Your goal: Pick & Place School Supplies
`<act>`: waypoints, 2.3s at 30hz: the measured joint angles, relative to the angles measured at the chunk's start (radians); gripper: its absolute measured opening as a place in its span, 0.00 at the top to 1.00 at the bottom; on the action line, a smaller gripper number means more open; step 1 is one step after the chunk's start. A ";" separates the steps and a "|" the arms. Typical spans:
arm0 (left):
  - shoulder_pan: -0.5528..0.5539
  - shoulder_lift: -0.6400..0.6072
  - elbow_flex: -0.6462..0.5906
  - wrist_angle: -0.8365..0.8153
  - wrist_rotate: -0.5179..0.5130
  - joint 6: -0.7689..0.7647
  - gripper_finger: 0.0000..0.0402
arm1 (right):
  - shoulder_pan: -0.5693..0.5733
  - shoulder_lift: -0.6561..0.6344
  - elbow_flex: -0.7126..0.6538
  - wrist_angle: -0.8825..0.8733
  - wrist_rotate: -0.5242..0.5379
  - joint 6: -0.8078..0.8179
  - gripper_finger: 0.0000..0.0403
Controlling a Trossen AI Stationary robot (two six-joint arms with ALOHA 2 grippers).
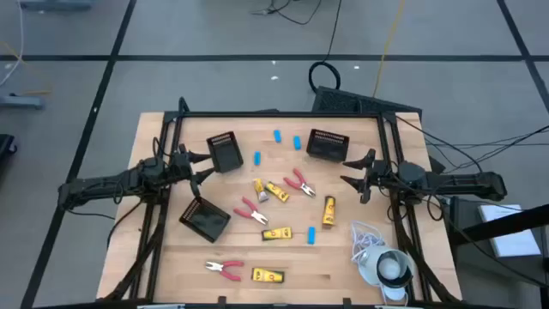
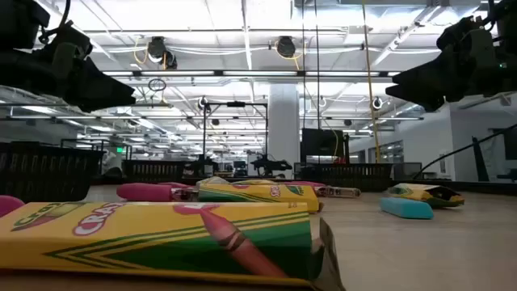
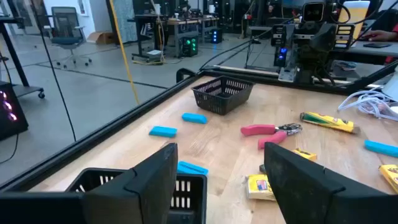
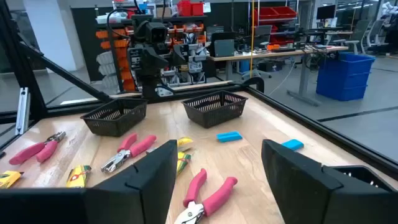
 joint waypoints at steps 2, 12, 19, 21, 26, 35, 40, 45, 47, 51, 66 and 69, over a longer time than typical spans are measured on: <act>0.000 0.000 0.000 0.000 0.000 0.000 0.39 | 0.000 0.000 0.000 0.000 0.000 0.000 0.44; 0.000 0.000 0.000 -0.001 0.000 0.000 0.39 | 0.000 0.000 0.000 0.000 0.000 0.003 0.44; 0.000 0.000 0.000 -0.001 0.000 0.000 0.39 | 0.000 0.000 0.000 0.000 0.021 0.023 0.44; 0.000 0.000 0.000 -0.001 0.000 -0.002 0.39 | 0.000 0.003 0.000 0.000 0.055 0.048 0.44; 0.000 0.000 0.000 -0.001 0.000 -0.002 0.39 | 0.000 0.044 0.000 0.021 0.073 0.065 0.44; 0.000 0.000 0.000 -0.001 0.000 0.002 0.39 | 0.001 0.280 0.063 0.095 -0.038 0.116 0.44; -0.001 0.000 0.001 -0.003 0.009 0.002 0.39 | 0.007 0.526 0.217 0.080 -0.085 0.089 0.44; 0.001 0.000 0.000 0.008 -0.029 0.044 0.39 | 0.037 0.776 0.436 -0.115 -0.088 0.055 0.44; 0.001 0.000 0.000 0.008 -0.043 0.052 0.39 | 0.048 0.854 0.534 -0.183 -0.112 0.047 0.44; 0.001 0.000 0.000 0.007 -0.044 0.051 0.39 | 0.065 0.994 0.649 -0.263 -0.183 0.048 0.44; 0.001 0.000 0.000 0.003 -0.014 0.010 0.39 | 0.049 1.308 0.728 -0.134 -0.238 0.138 0.44; 0.001 0.000 0.000 0.002 -0.013 0.010 0.39 | 0.041 1.343 0.768 -0.169 -0.234 0.113 0.44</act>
